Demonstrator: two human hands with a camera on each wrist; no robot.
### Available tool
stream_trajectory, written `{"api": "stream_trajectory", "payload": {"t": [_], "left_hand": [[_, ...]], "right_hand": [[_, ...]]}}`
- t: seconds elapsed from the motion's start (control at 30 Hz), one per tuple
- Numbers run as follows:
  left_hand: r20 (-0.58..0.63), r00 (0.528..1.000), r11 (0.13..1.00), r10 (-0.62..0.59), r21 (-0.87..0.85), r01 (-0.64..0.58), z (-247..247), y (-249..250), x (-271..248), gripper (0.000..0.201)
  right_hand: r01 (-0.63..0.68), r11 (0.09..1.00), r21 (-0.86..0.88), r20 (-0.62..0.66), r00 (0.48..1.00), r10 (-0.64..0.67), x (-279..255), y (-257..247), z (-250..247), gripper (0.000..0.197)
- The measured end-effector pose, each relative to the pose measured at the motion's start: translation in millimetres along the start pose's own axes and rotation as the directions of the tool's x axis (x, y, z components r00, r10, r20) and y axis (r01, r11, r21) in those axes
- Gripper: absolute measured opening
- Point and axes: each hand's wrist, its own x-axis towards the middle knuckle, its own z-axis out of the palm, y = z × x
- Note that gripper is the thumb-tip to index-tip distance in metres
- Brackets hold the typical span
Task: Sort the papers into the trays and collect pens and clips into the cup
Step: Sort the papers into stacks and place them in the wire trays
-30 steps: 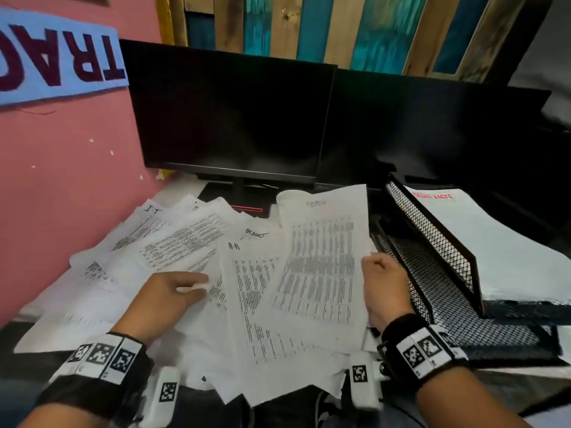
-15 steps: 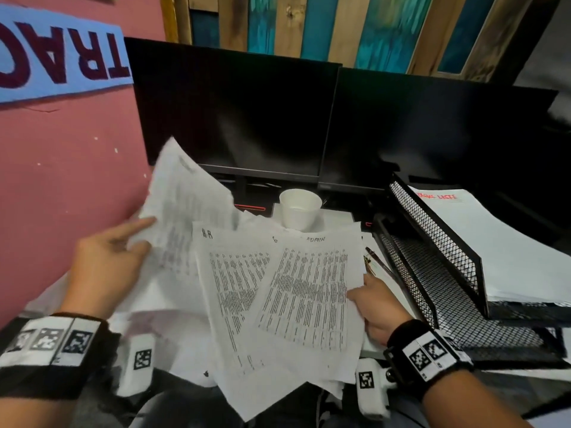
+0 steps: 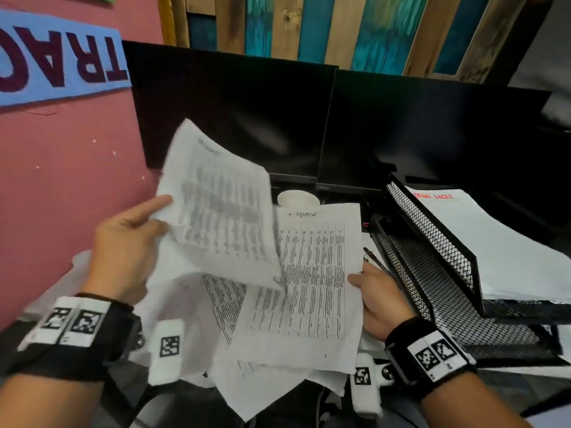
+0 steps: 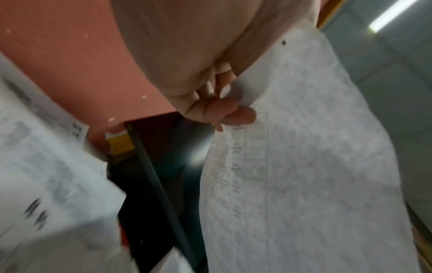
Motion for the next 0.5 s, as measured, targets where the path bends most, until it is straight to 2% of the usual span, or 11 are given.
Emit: {"api": "stream_trajectory", "payload": {"t": [0.1,0.2,0.27,0.37,0.43,0.5], "left_hand": [[0.154,0.985,0.993,-0.074,0.106,0.058,20.8,-30.2,-13.1,0.044],[0.292,0.942,0.960,-0.164,0.267,0.084,37.4,-54.4,-30.0,0.046],[0.426,0.876,0.939,-0.228,0.336,0.081,47.6,-62.4,-41.3,0.049],[0.621,0.713,0.905,-0.325,0.423,0.045,55.9,-64.8,-52.3,0.053],[0.657,0.672,0.897,-0.342,0.442,0.024,56.6,-61.6,-54.1,0.051],[0.645,0.681,0.900,-0.346,0.434,0.045,49.1,-60.2,-49.8,0.046]], "right_hand": [[-0.045,0.996,0.076,0.001,0.999,0.045,-1.2,2.4,0.7,0.045],[-0.078,0.993,0.084,-0.017,0.997,0.080,-3.5,8.2,0.6,0.037],[-0.121,0.989,0.082,0.013,0.993,0.120,-7.1,11.2,1.4,0.031],[-0.091,0.993,-0.080,0.091,0.991,0.098,-8.8,14.0,4.5,0.024],[-0.028,0.976,-0.217,0.070,0.997,0.044,-5.7,14.6,3.7,0.031],[-0.003,0.959,-0.283,0.050,0.999,0.018,-0.7,15.0,-0.1,0.036]]}}
